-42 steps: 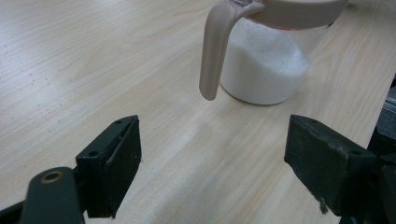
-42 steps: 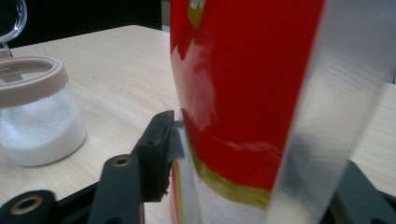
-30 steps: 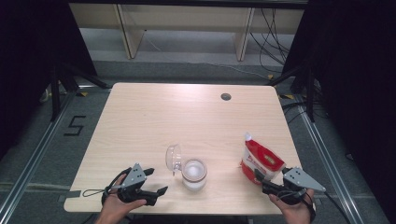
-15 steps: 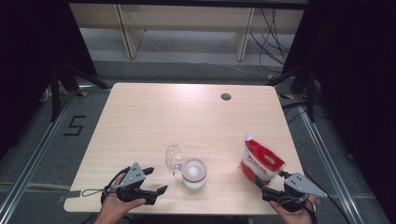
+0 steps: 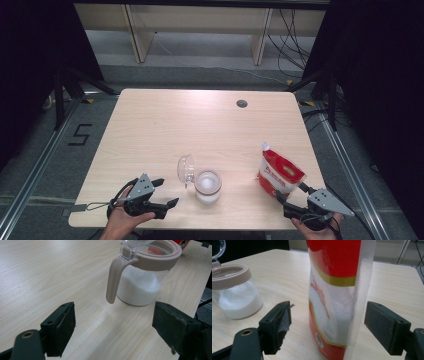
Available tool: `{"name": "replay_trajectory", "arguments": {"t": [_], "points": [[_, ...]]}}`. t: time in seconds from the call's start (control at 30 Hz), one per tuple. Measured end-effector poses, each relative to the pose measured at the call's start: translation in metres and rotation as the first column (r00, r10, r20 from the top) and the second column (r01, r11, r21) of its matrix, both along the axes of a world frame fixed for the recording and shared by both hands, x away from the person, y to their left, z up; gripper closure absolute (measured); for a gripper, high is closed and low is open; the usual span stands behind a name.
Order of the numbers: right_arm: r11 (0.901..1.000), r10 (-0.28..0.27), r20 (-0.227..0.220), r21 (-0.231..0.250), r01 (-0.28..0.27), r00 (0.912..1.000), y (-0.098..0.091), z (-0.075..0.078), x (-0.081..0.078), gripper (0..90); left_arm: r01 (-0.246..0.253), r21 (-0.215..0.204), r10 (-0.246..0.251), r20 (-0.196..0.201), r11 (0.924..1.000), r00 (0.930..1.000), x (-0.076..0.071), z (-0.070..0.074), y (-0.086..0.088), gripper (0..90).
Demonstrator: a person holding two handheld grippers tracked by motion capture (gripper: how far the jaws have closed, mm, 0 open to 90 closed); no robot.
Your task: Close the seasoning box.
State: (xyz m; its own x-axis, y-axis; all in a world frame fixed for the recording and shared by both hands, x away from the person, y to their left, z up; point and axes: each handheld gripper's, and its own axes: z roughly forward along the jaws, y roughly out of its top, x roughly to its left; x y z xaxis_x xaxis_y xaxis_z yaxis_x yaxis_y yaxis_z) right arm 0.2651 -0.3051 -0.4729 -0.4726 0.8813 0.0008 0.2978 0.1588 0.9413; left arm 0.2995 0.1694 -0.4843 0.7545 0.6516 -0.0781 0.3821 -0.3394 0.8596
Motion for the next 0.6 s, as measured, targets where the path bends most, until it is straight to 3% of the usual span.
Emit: {"name": "replay_trajectory", "arguments": {"t": [0.07, 0.1, 0.2, 0.3, 0.4, 0.53, 0.6], "points": [[0.9998, 0.008, -0.02, 0.02, -0.007, 0.9998, 0.001, -0.001, 0.0, 22.5, 0.01, 0.015, -0.011, 0.016, 0.9998, 0.9998, 0.003, 0.001, 0.0, 18.4], [0.9999, 0.015, -0.036, 0.006, -0.015, 0.9992, 0.0, 0.0, -0.001, 22.7, 0.001, 0.018, -0.001, -0.001, 0.9998, 1.0, 0.003, 0.001, 0.0, 18.5], [0.9996, 0.021, -0.036, 0.019, -0.02, 0.9991, 0.0, 0.0, 0.0, 22.8, 0.0, -0.012, 0.0, 0.003, 0.9999, 1.0, 0.003, 0.003, -0.003, 20.0], [0.9998, 0.018, -0.034, 0.005, -0.018, 0.9993, -0.001, 0.0, 0.0, 22.9, 0.016, 0.001, -0.016, 0.023, 0.9999, 0.9996, 0.005, 0.007, -0.001, 22.6], [0.9999, -0.009, -0.049, 0.006, 0.009, 0.9988, -0.001, 0.0, -0.002, 23.9, -0.001, -0.007, 0.001, 0.01, 1.0, 1.0, 0.004, 0.009, -0.002, 25.6], [0.9997, -0.016, -0.024, 0.017, 0.017, 0.9996, 0.0, 0.001, -0.002, 24.6, 0.017, 0.007, -0.017, 0.032, 0.9998, 0.9994, 0.006, 0.012, 0.0, 30.6], [0.9999, 0.004, -0.043, 0.012, -0.003, 0.9991, -0.001, 0.002, -0.002, 24.7, -0.001, -0.009, 0.001, 0.022, 1.0, 0.9997, 0.005, 0.014, 0.0, 34.5]]}}
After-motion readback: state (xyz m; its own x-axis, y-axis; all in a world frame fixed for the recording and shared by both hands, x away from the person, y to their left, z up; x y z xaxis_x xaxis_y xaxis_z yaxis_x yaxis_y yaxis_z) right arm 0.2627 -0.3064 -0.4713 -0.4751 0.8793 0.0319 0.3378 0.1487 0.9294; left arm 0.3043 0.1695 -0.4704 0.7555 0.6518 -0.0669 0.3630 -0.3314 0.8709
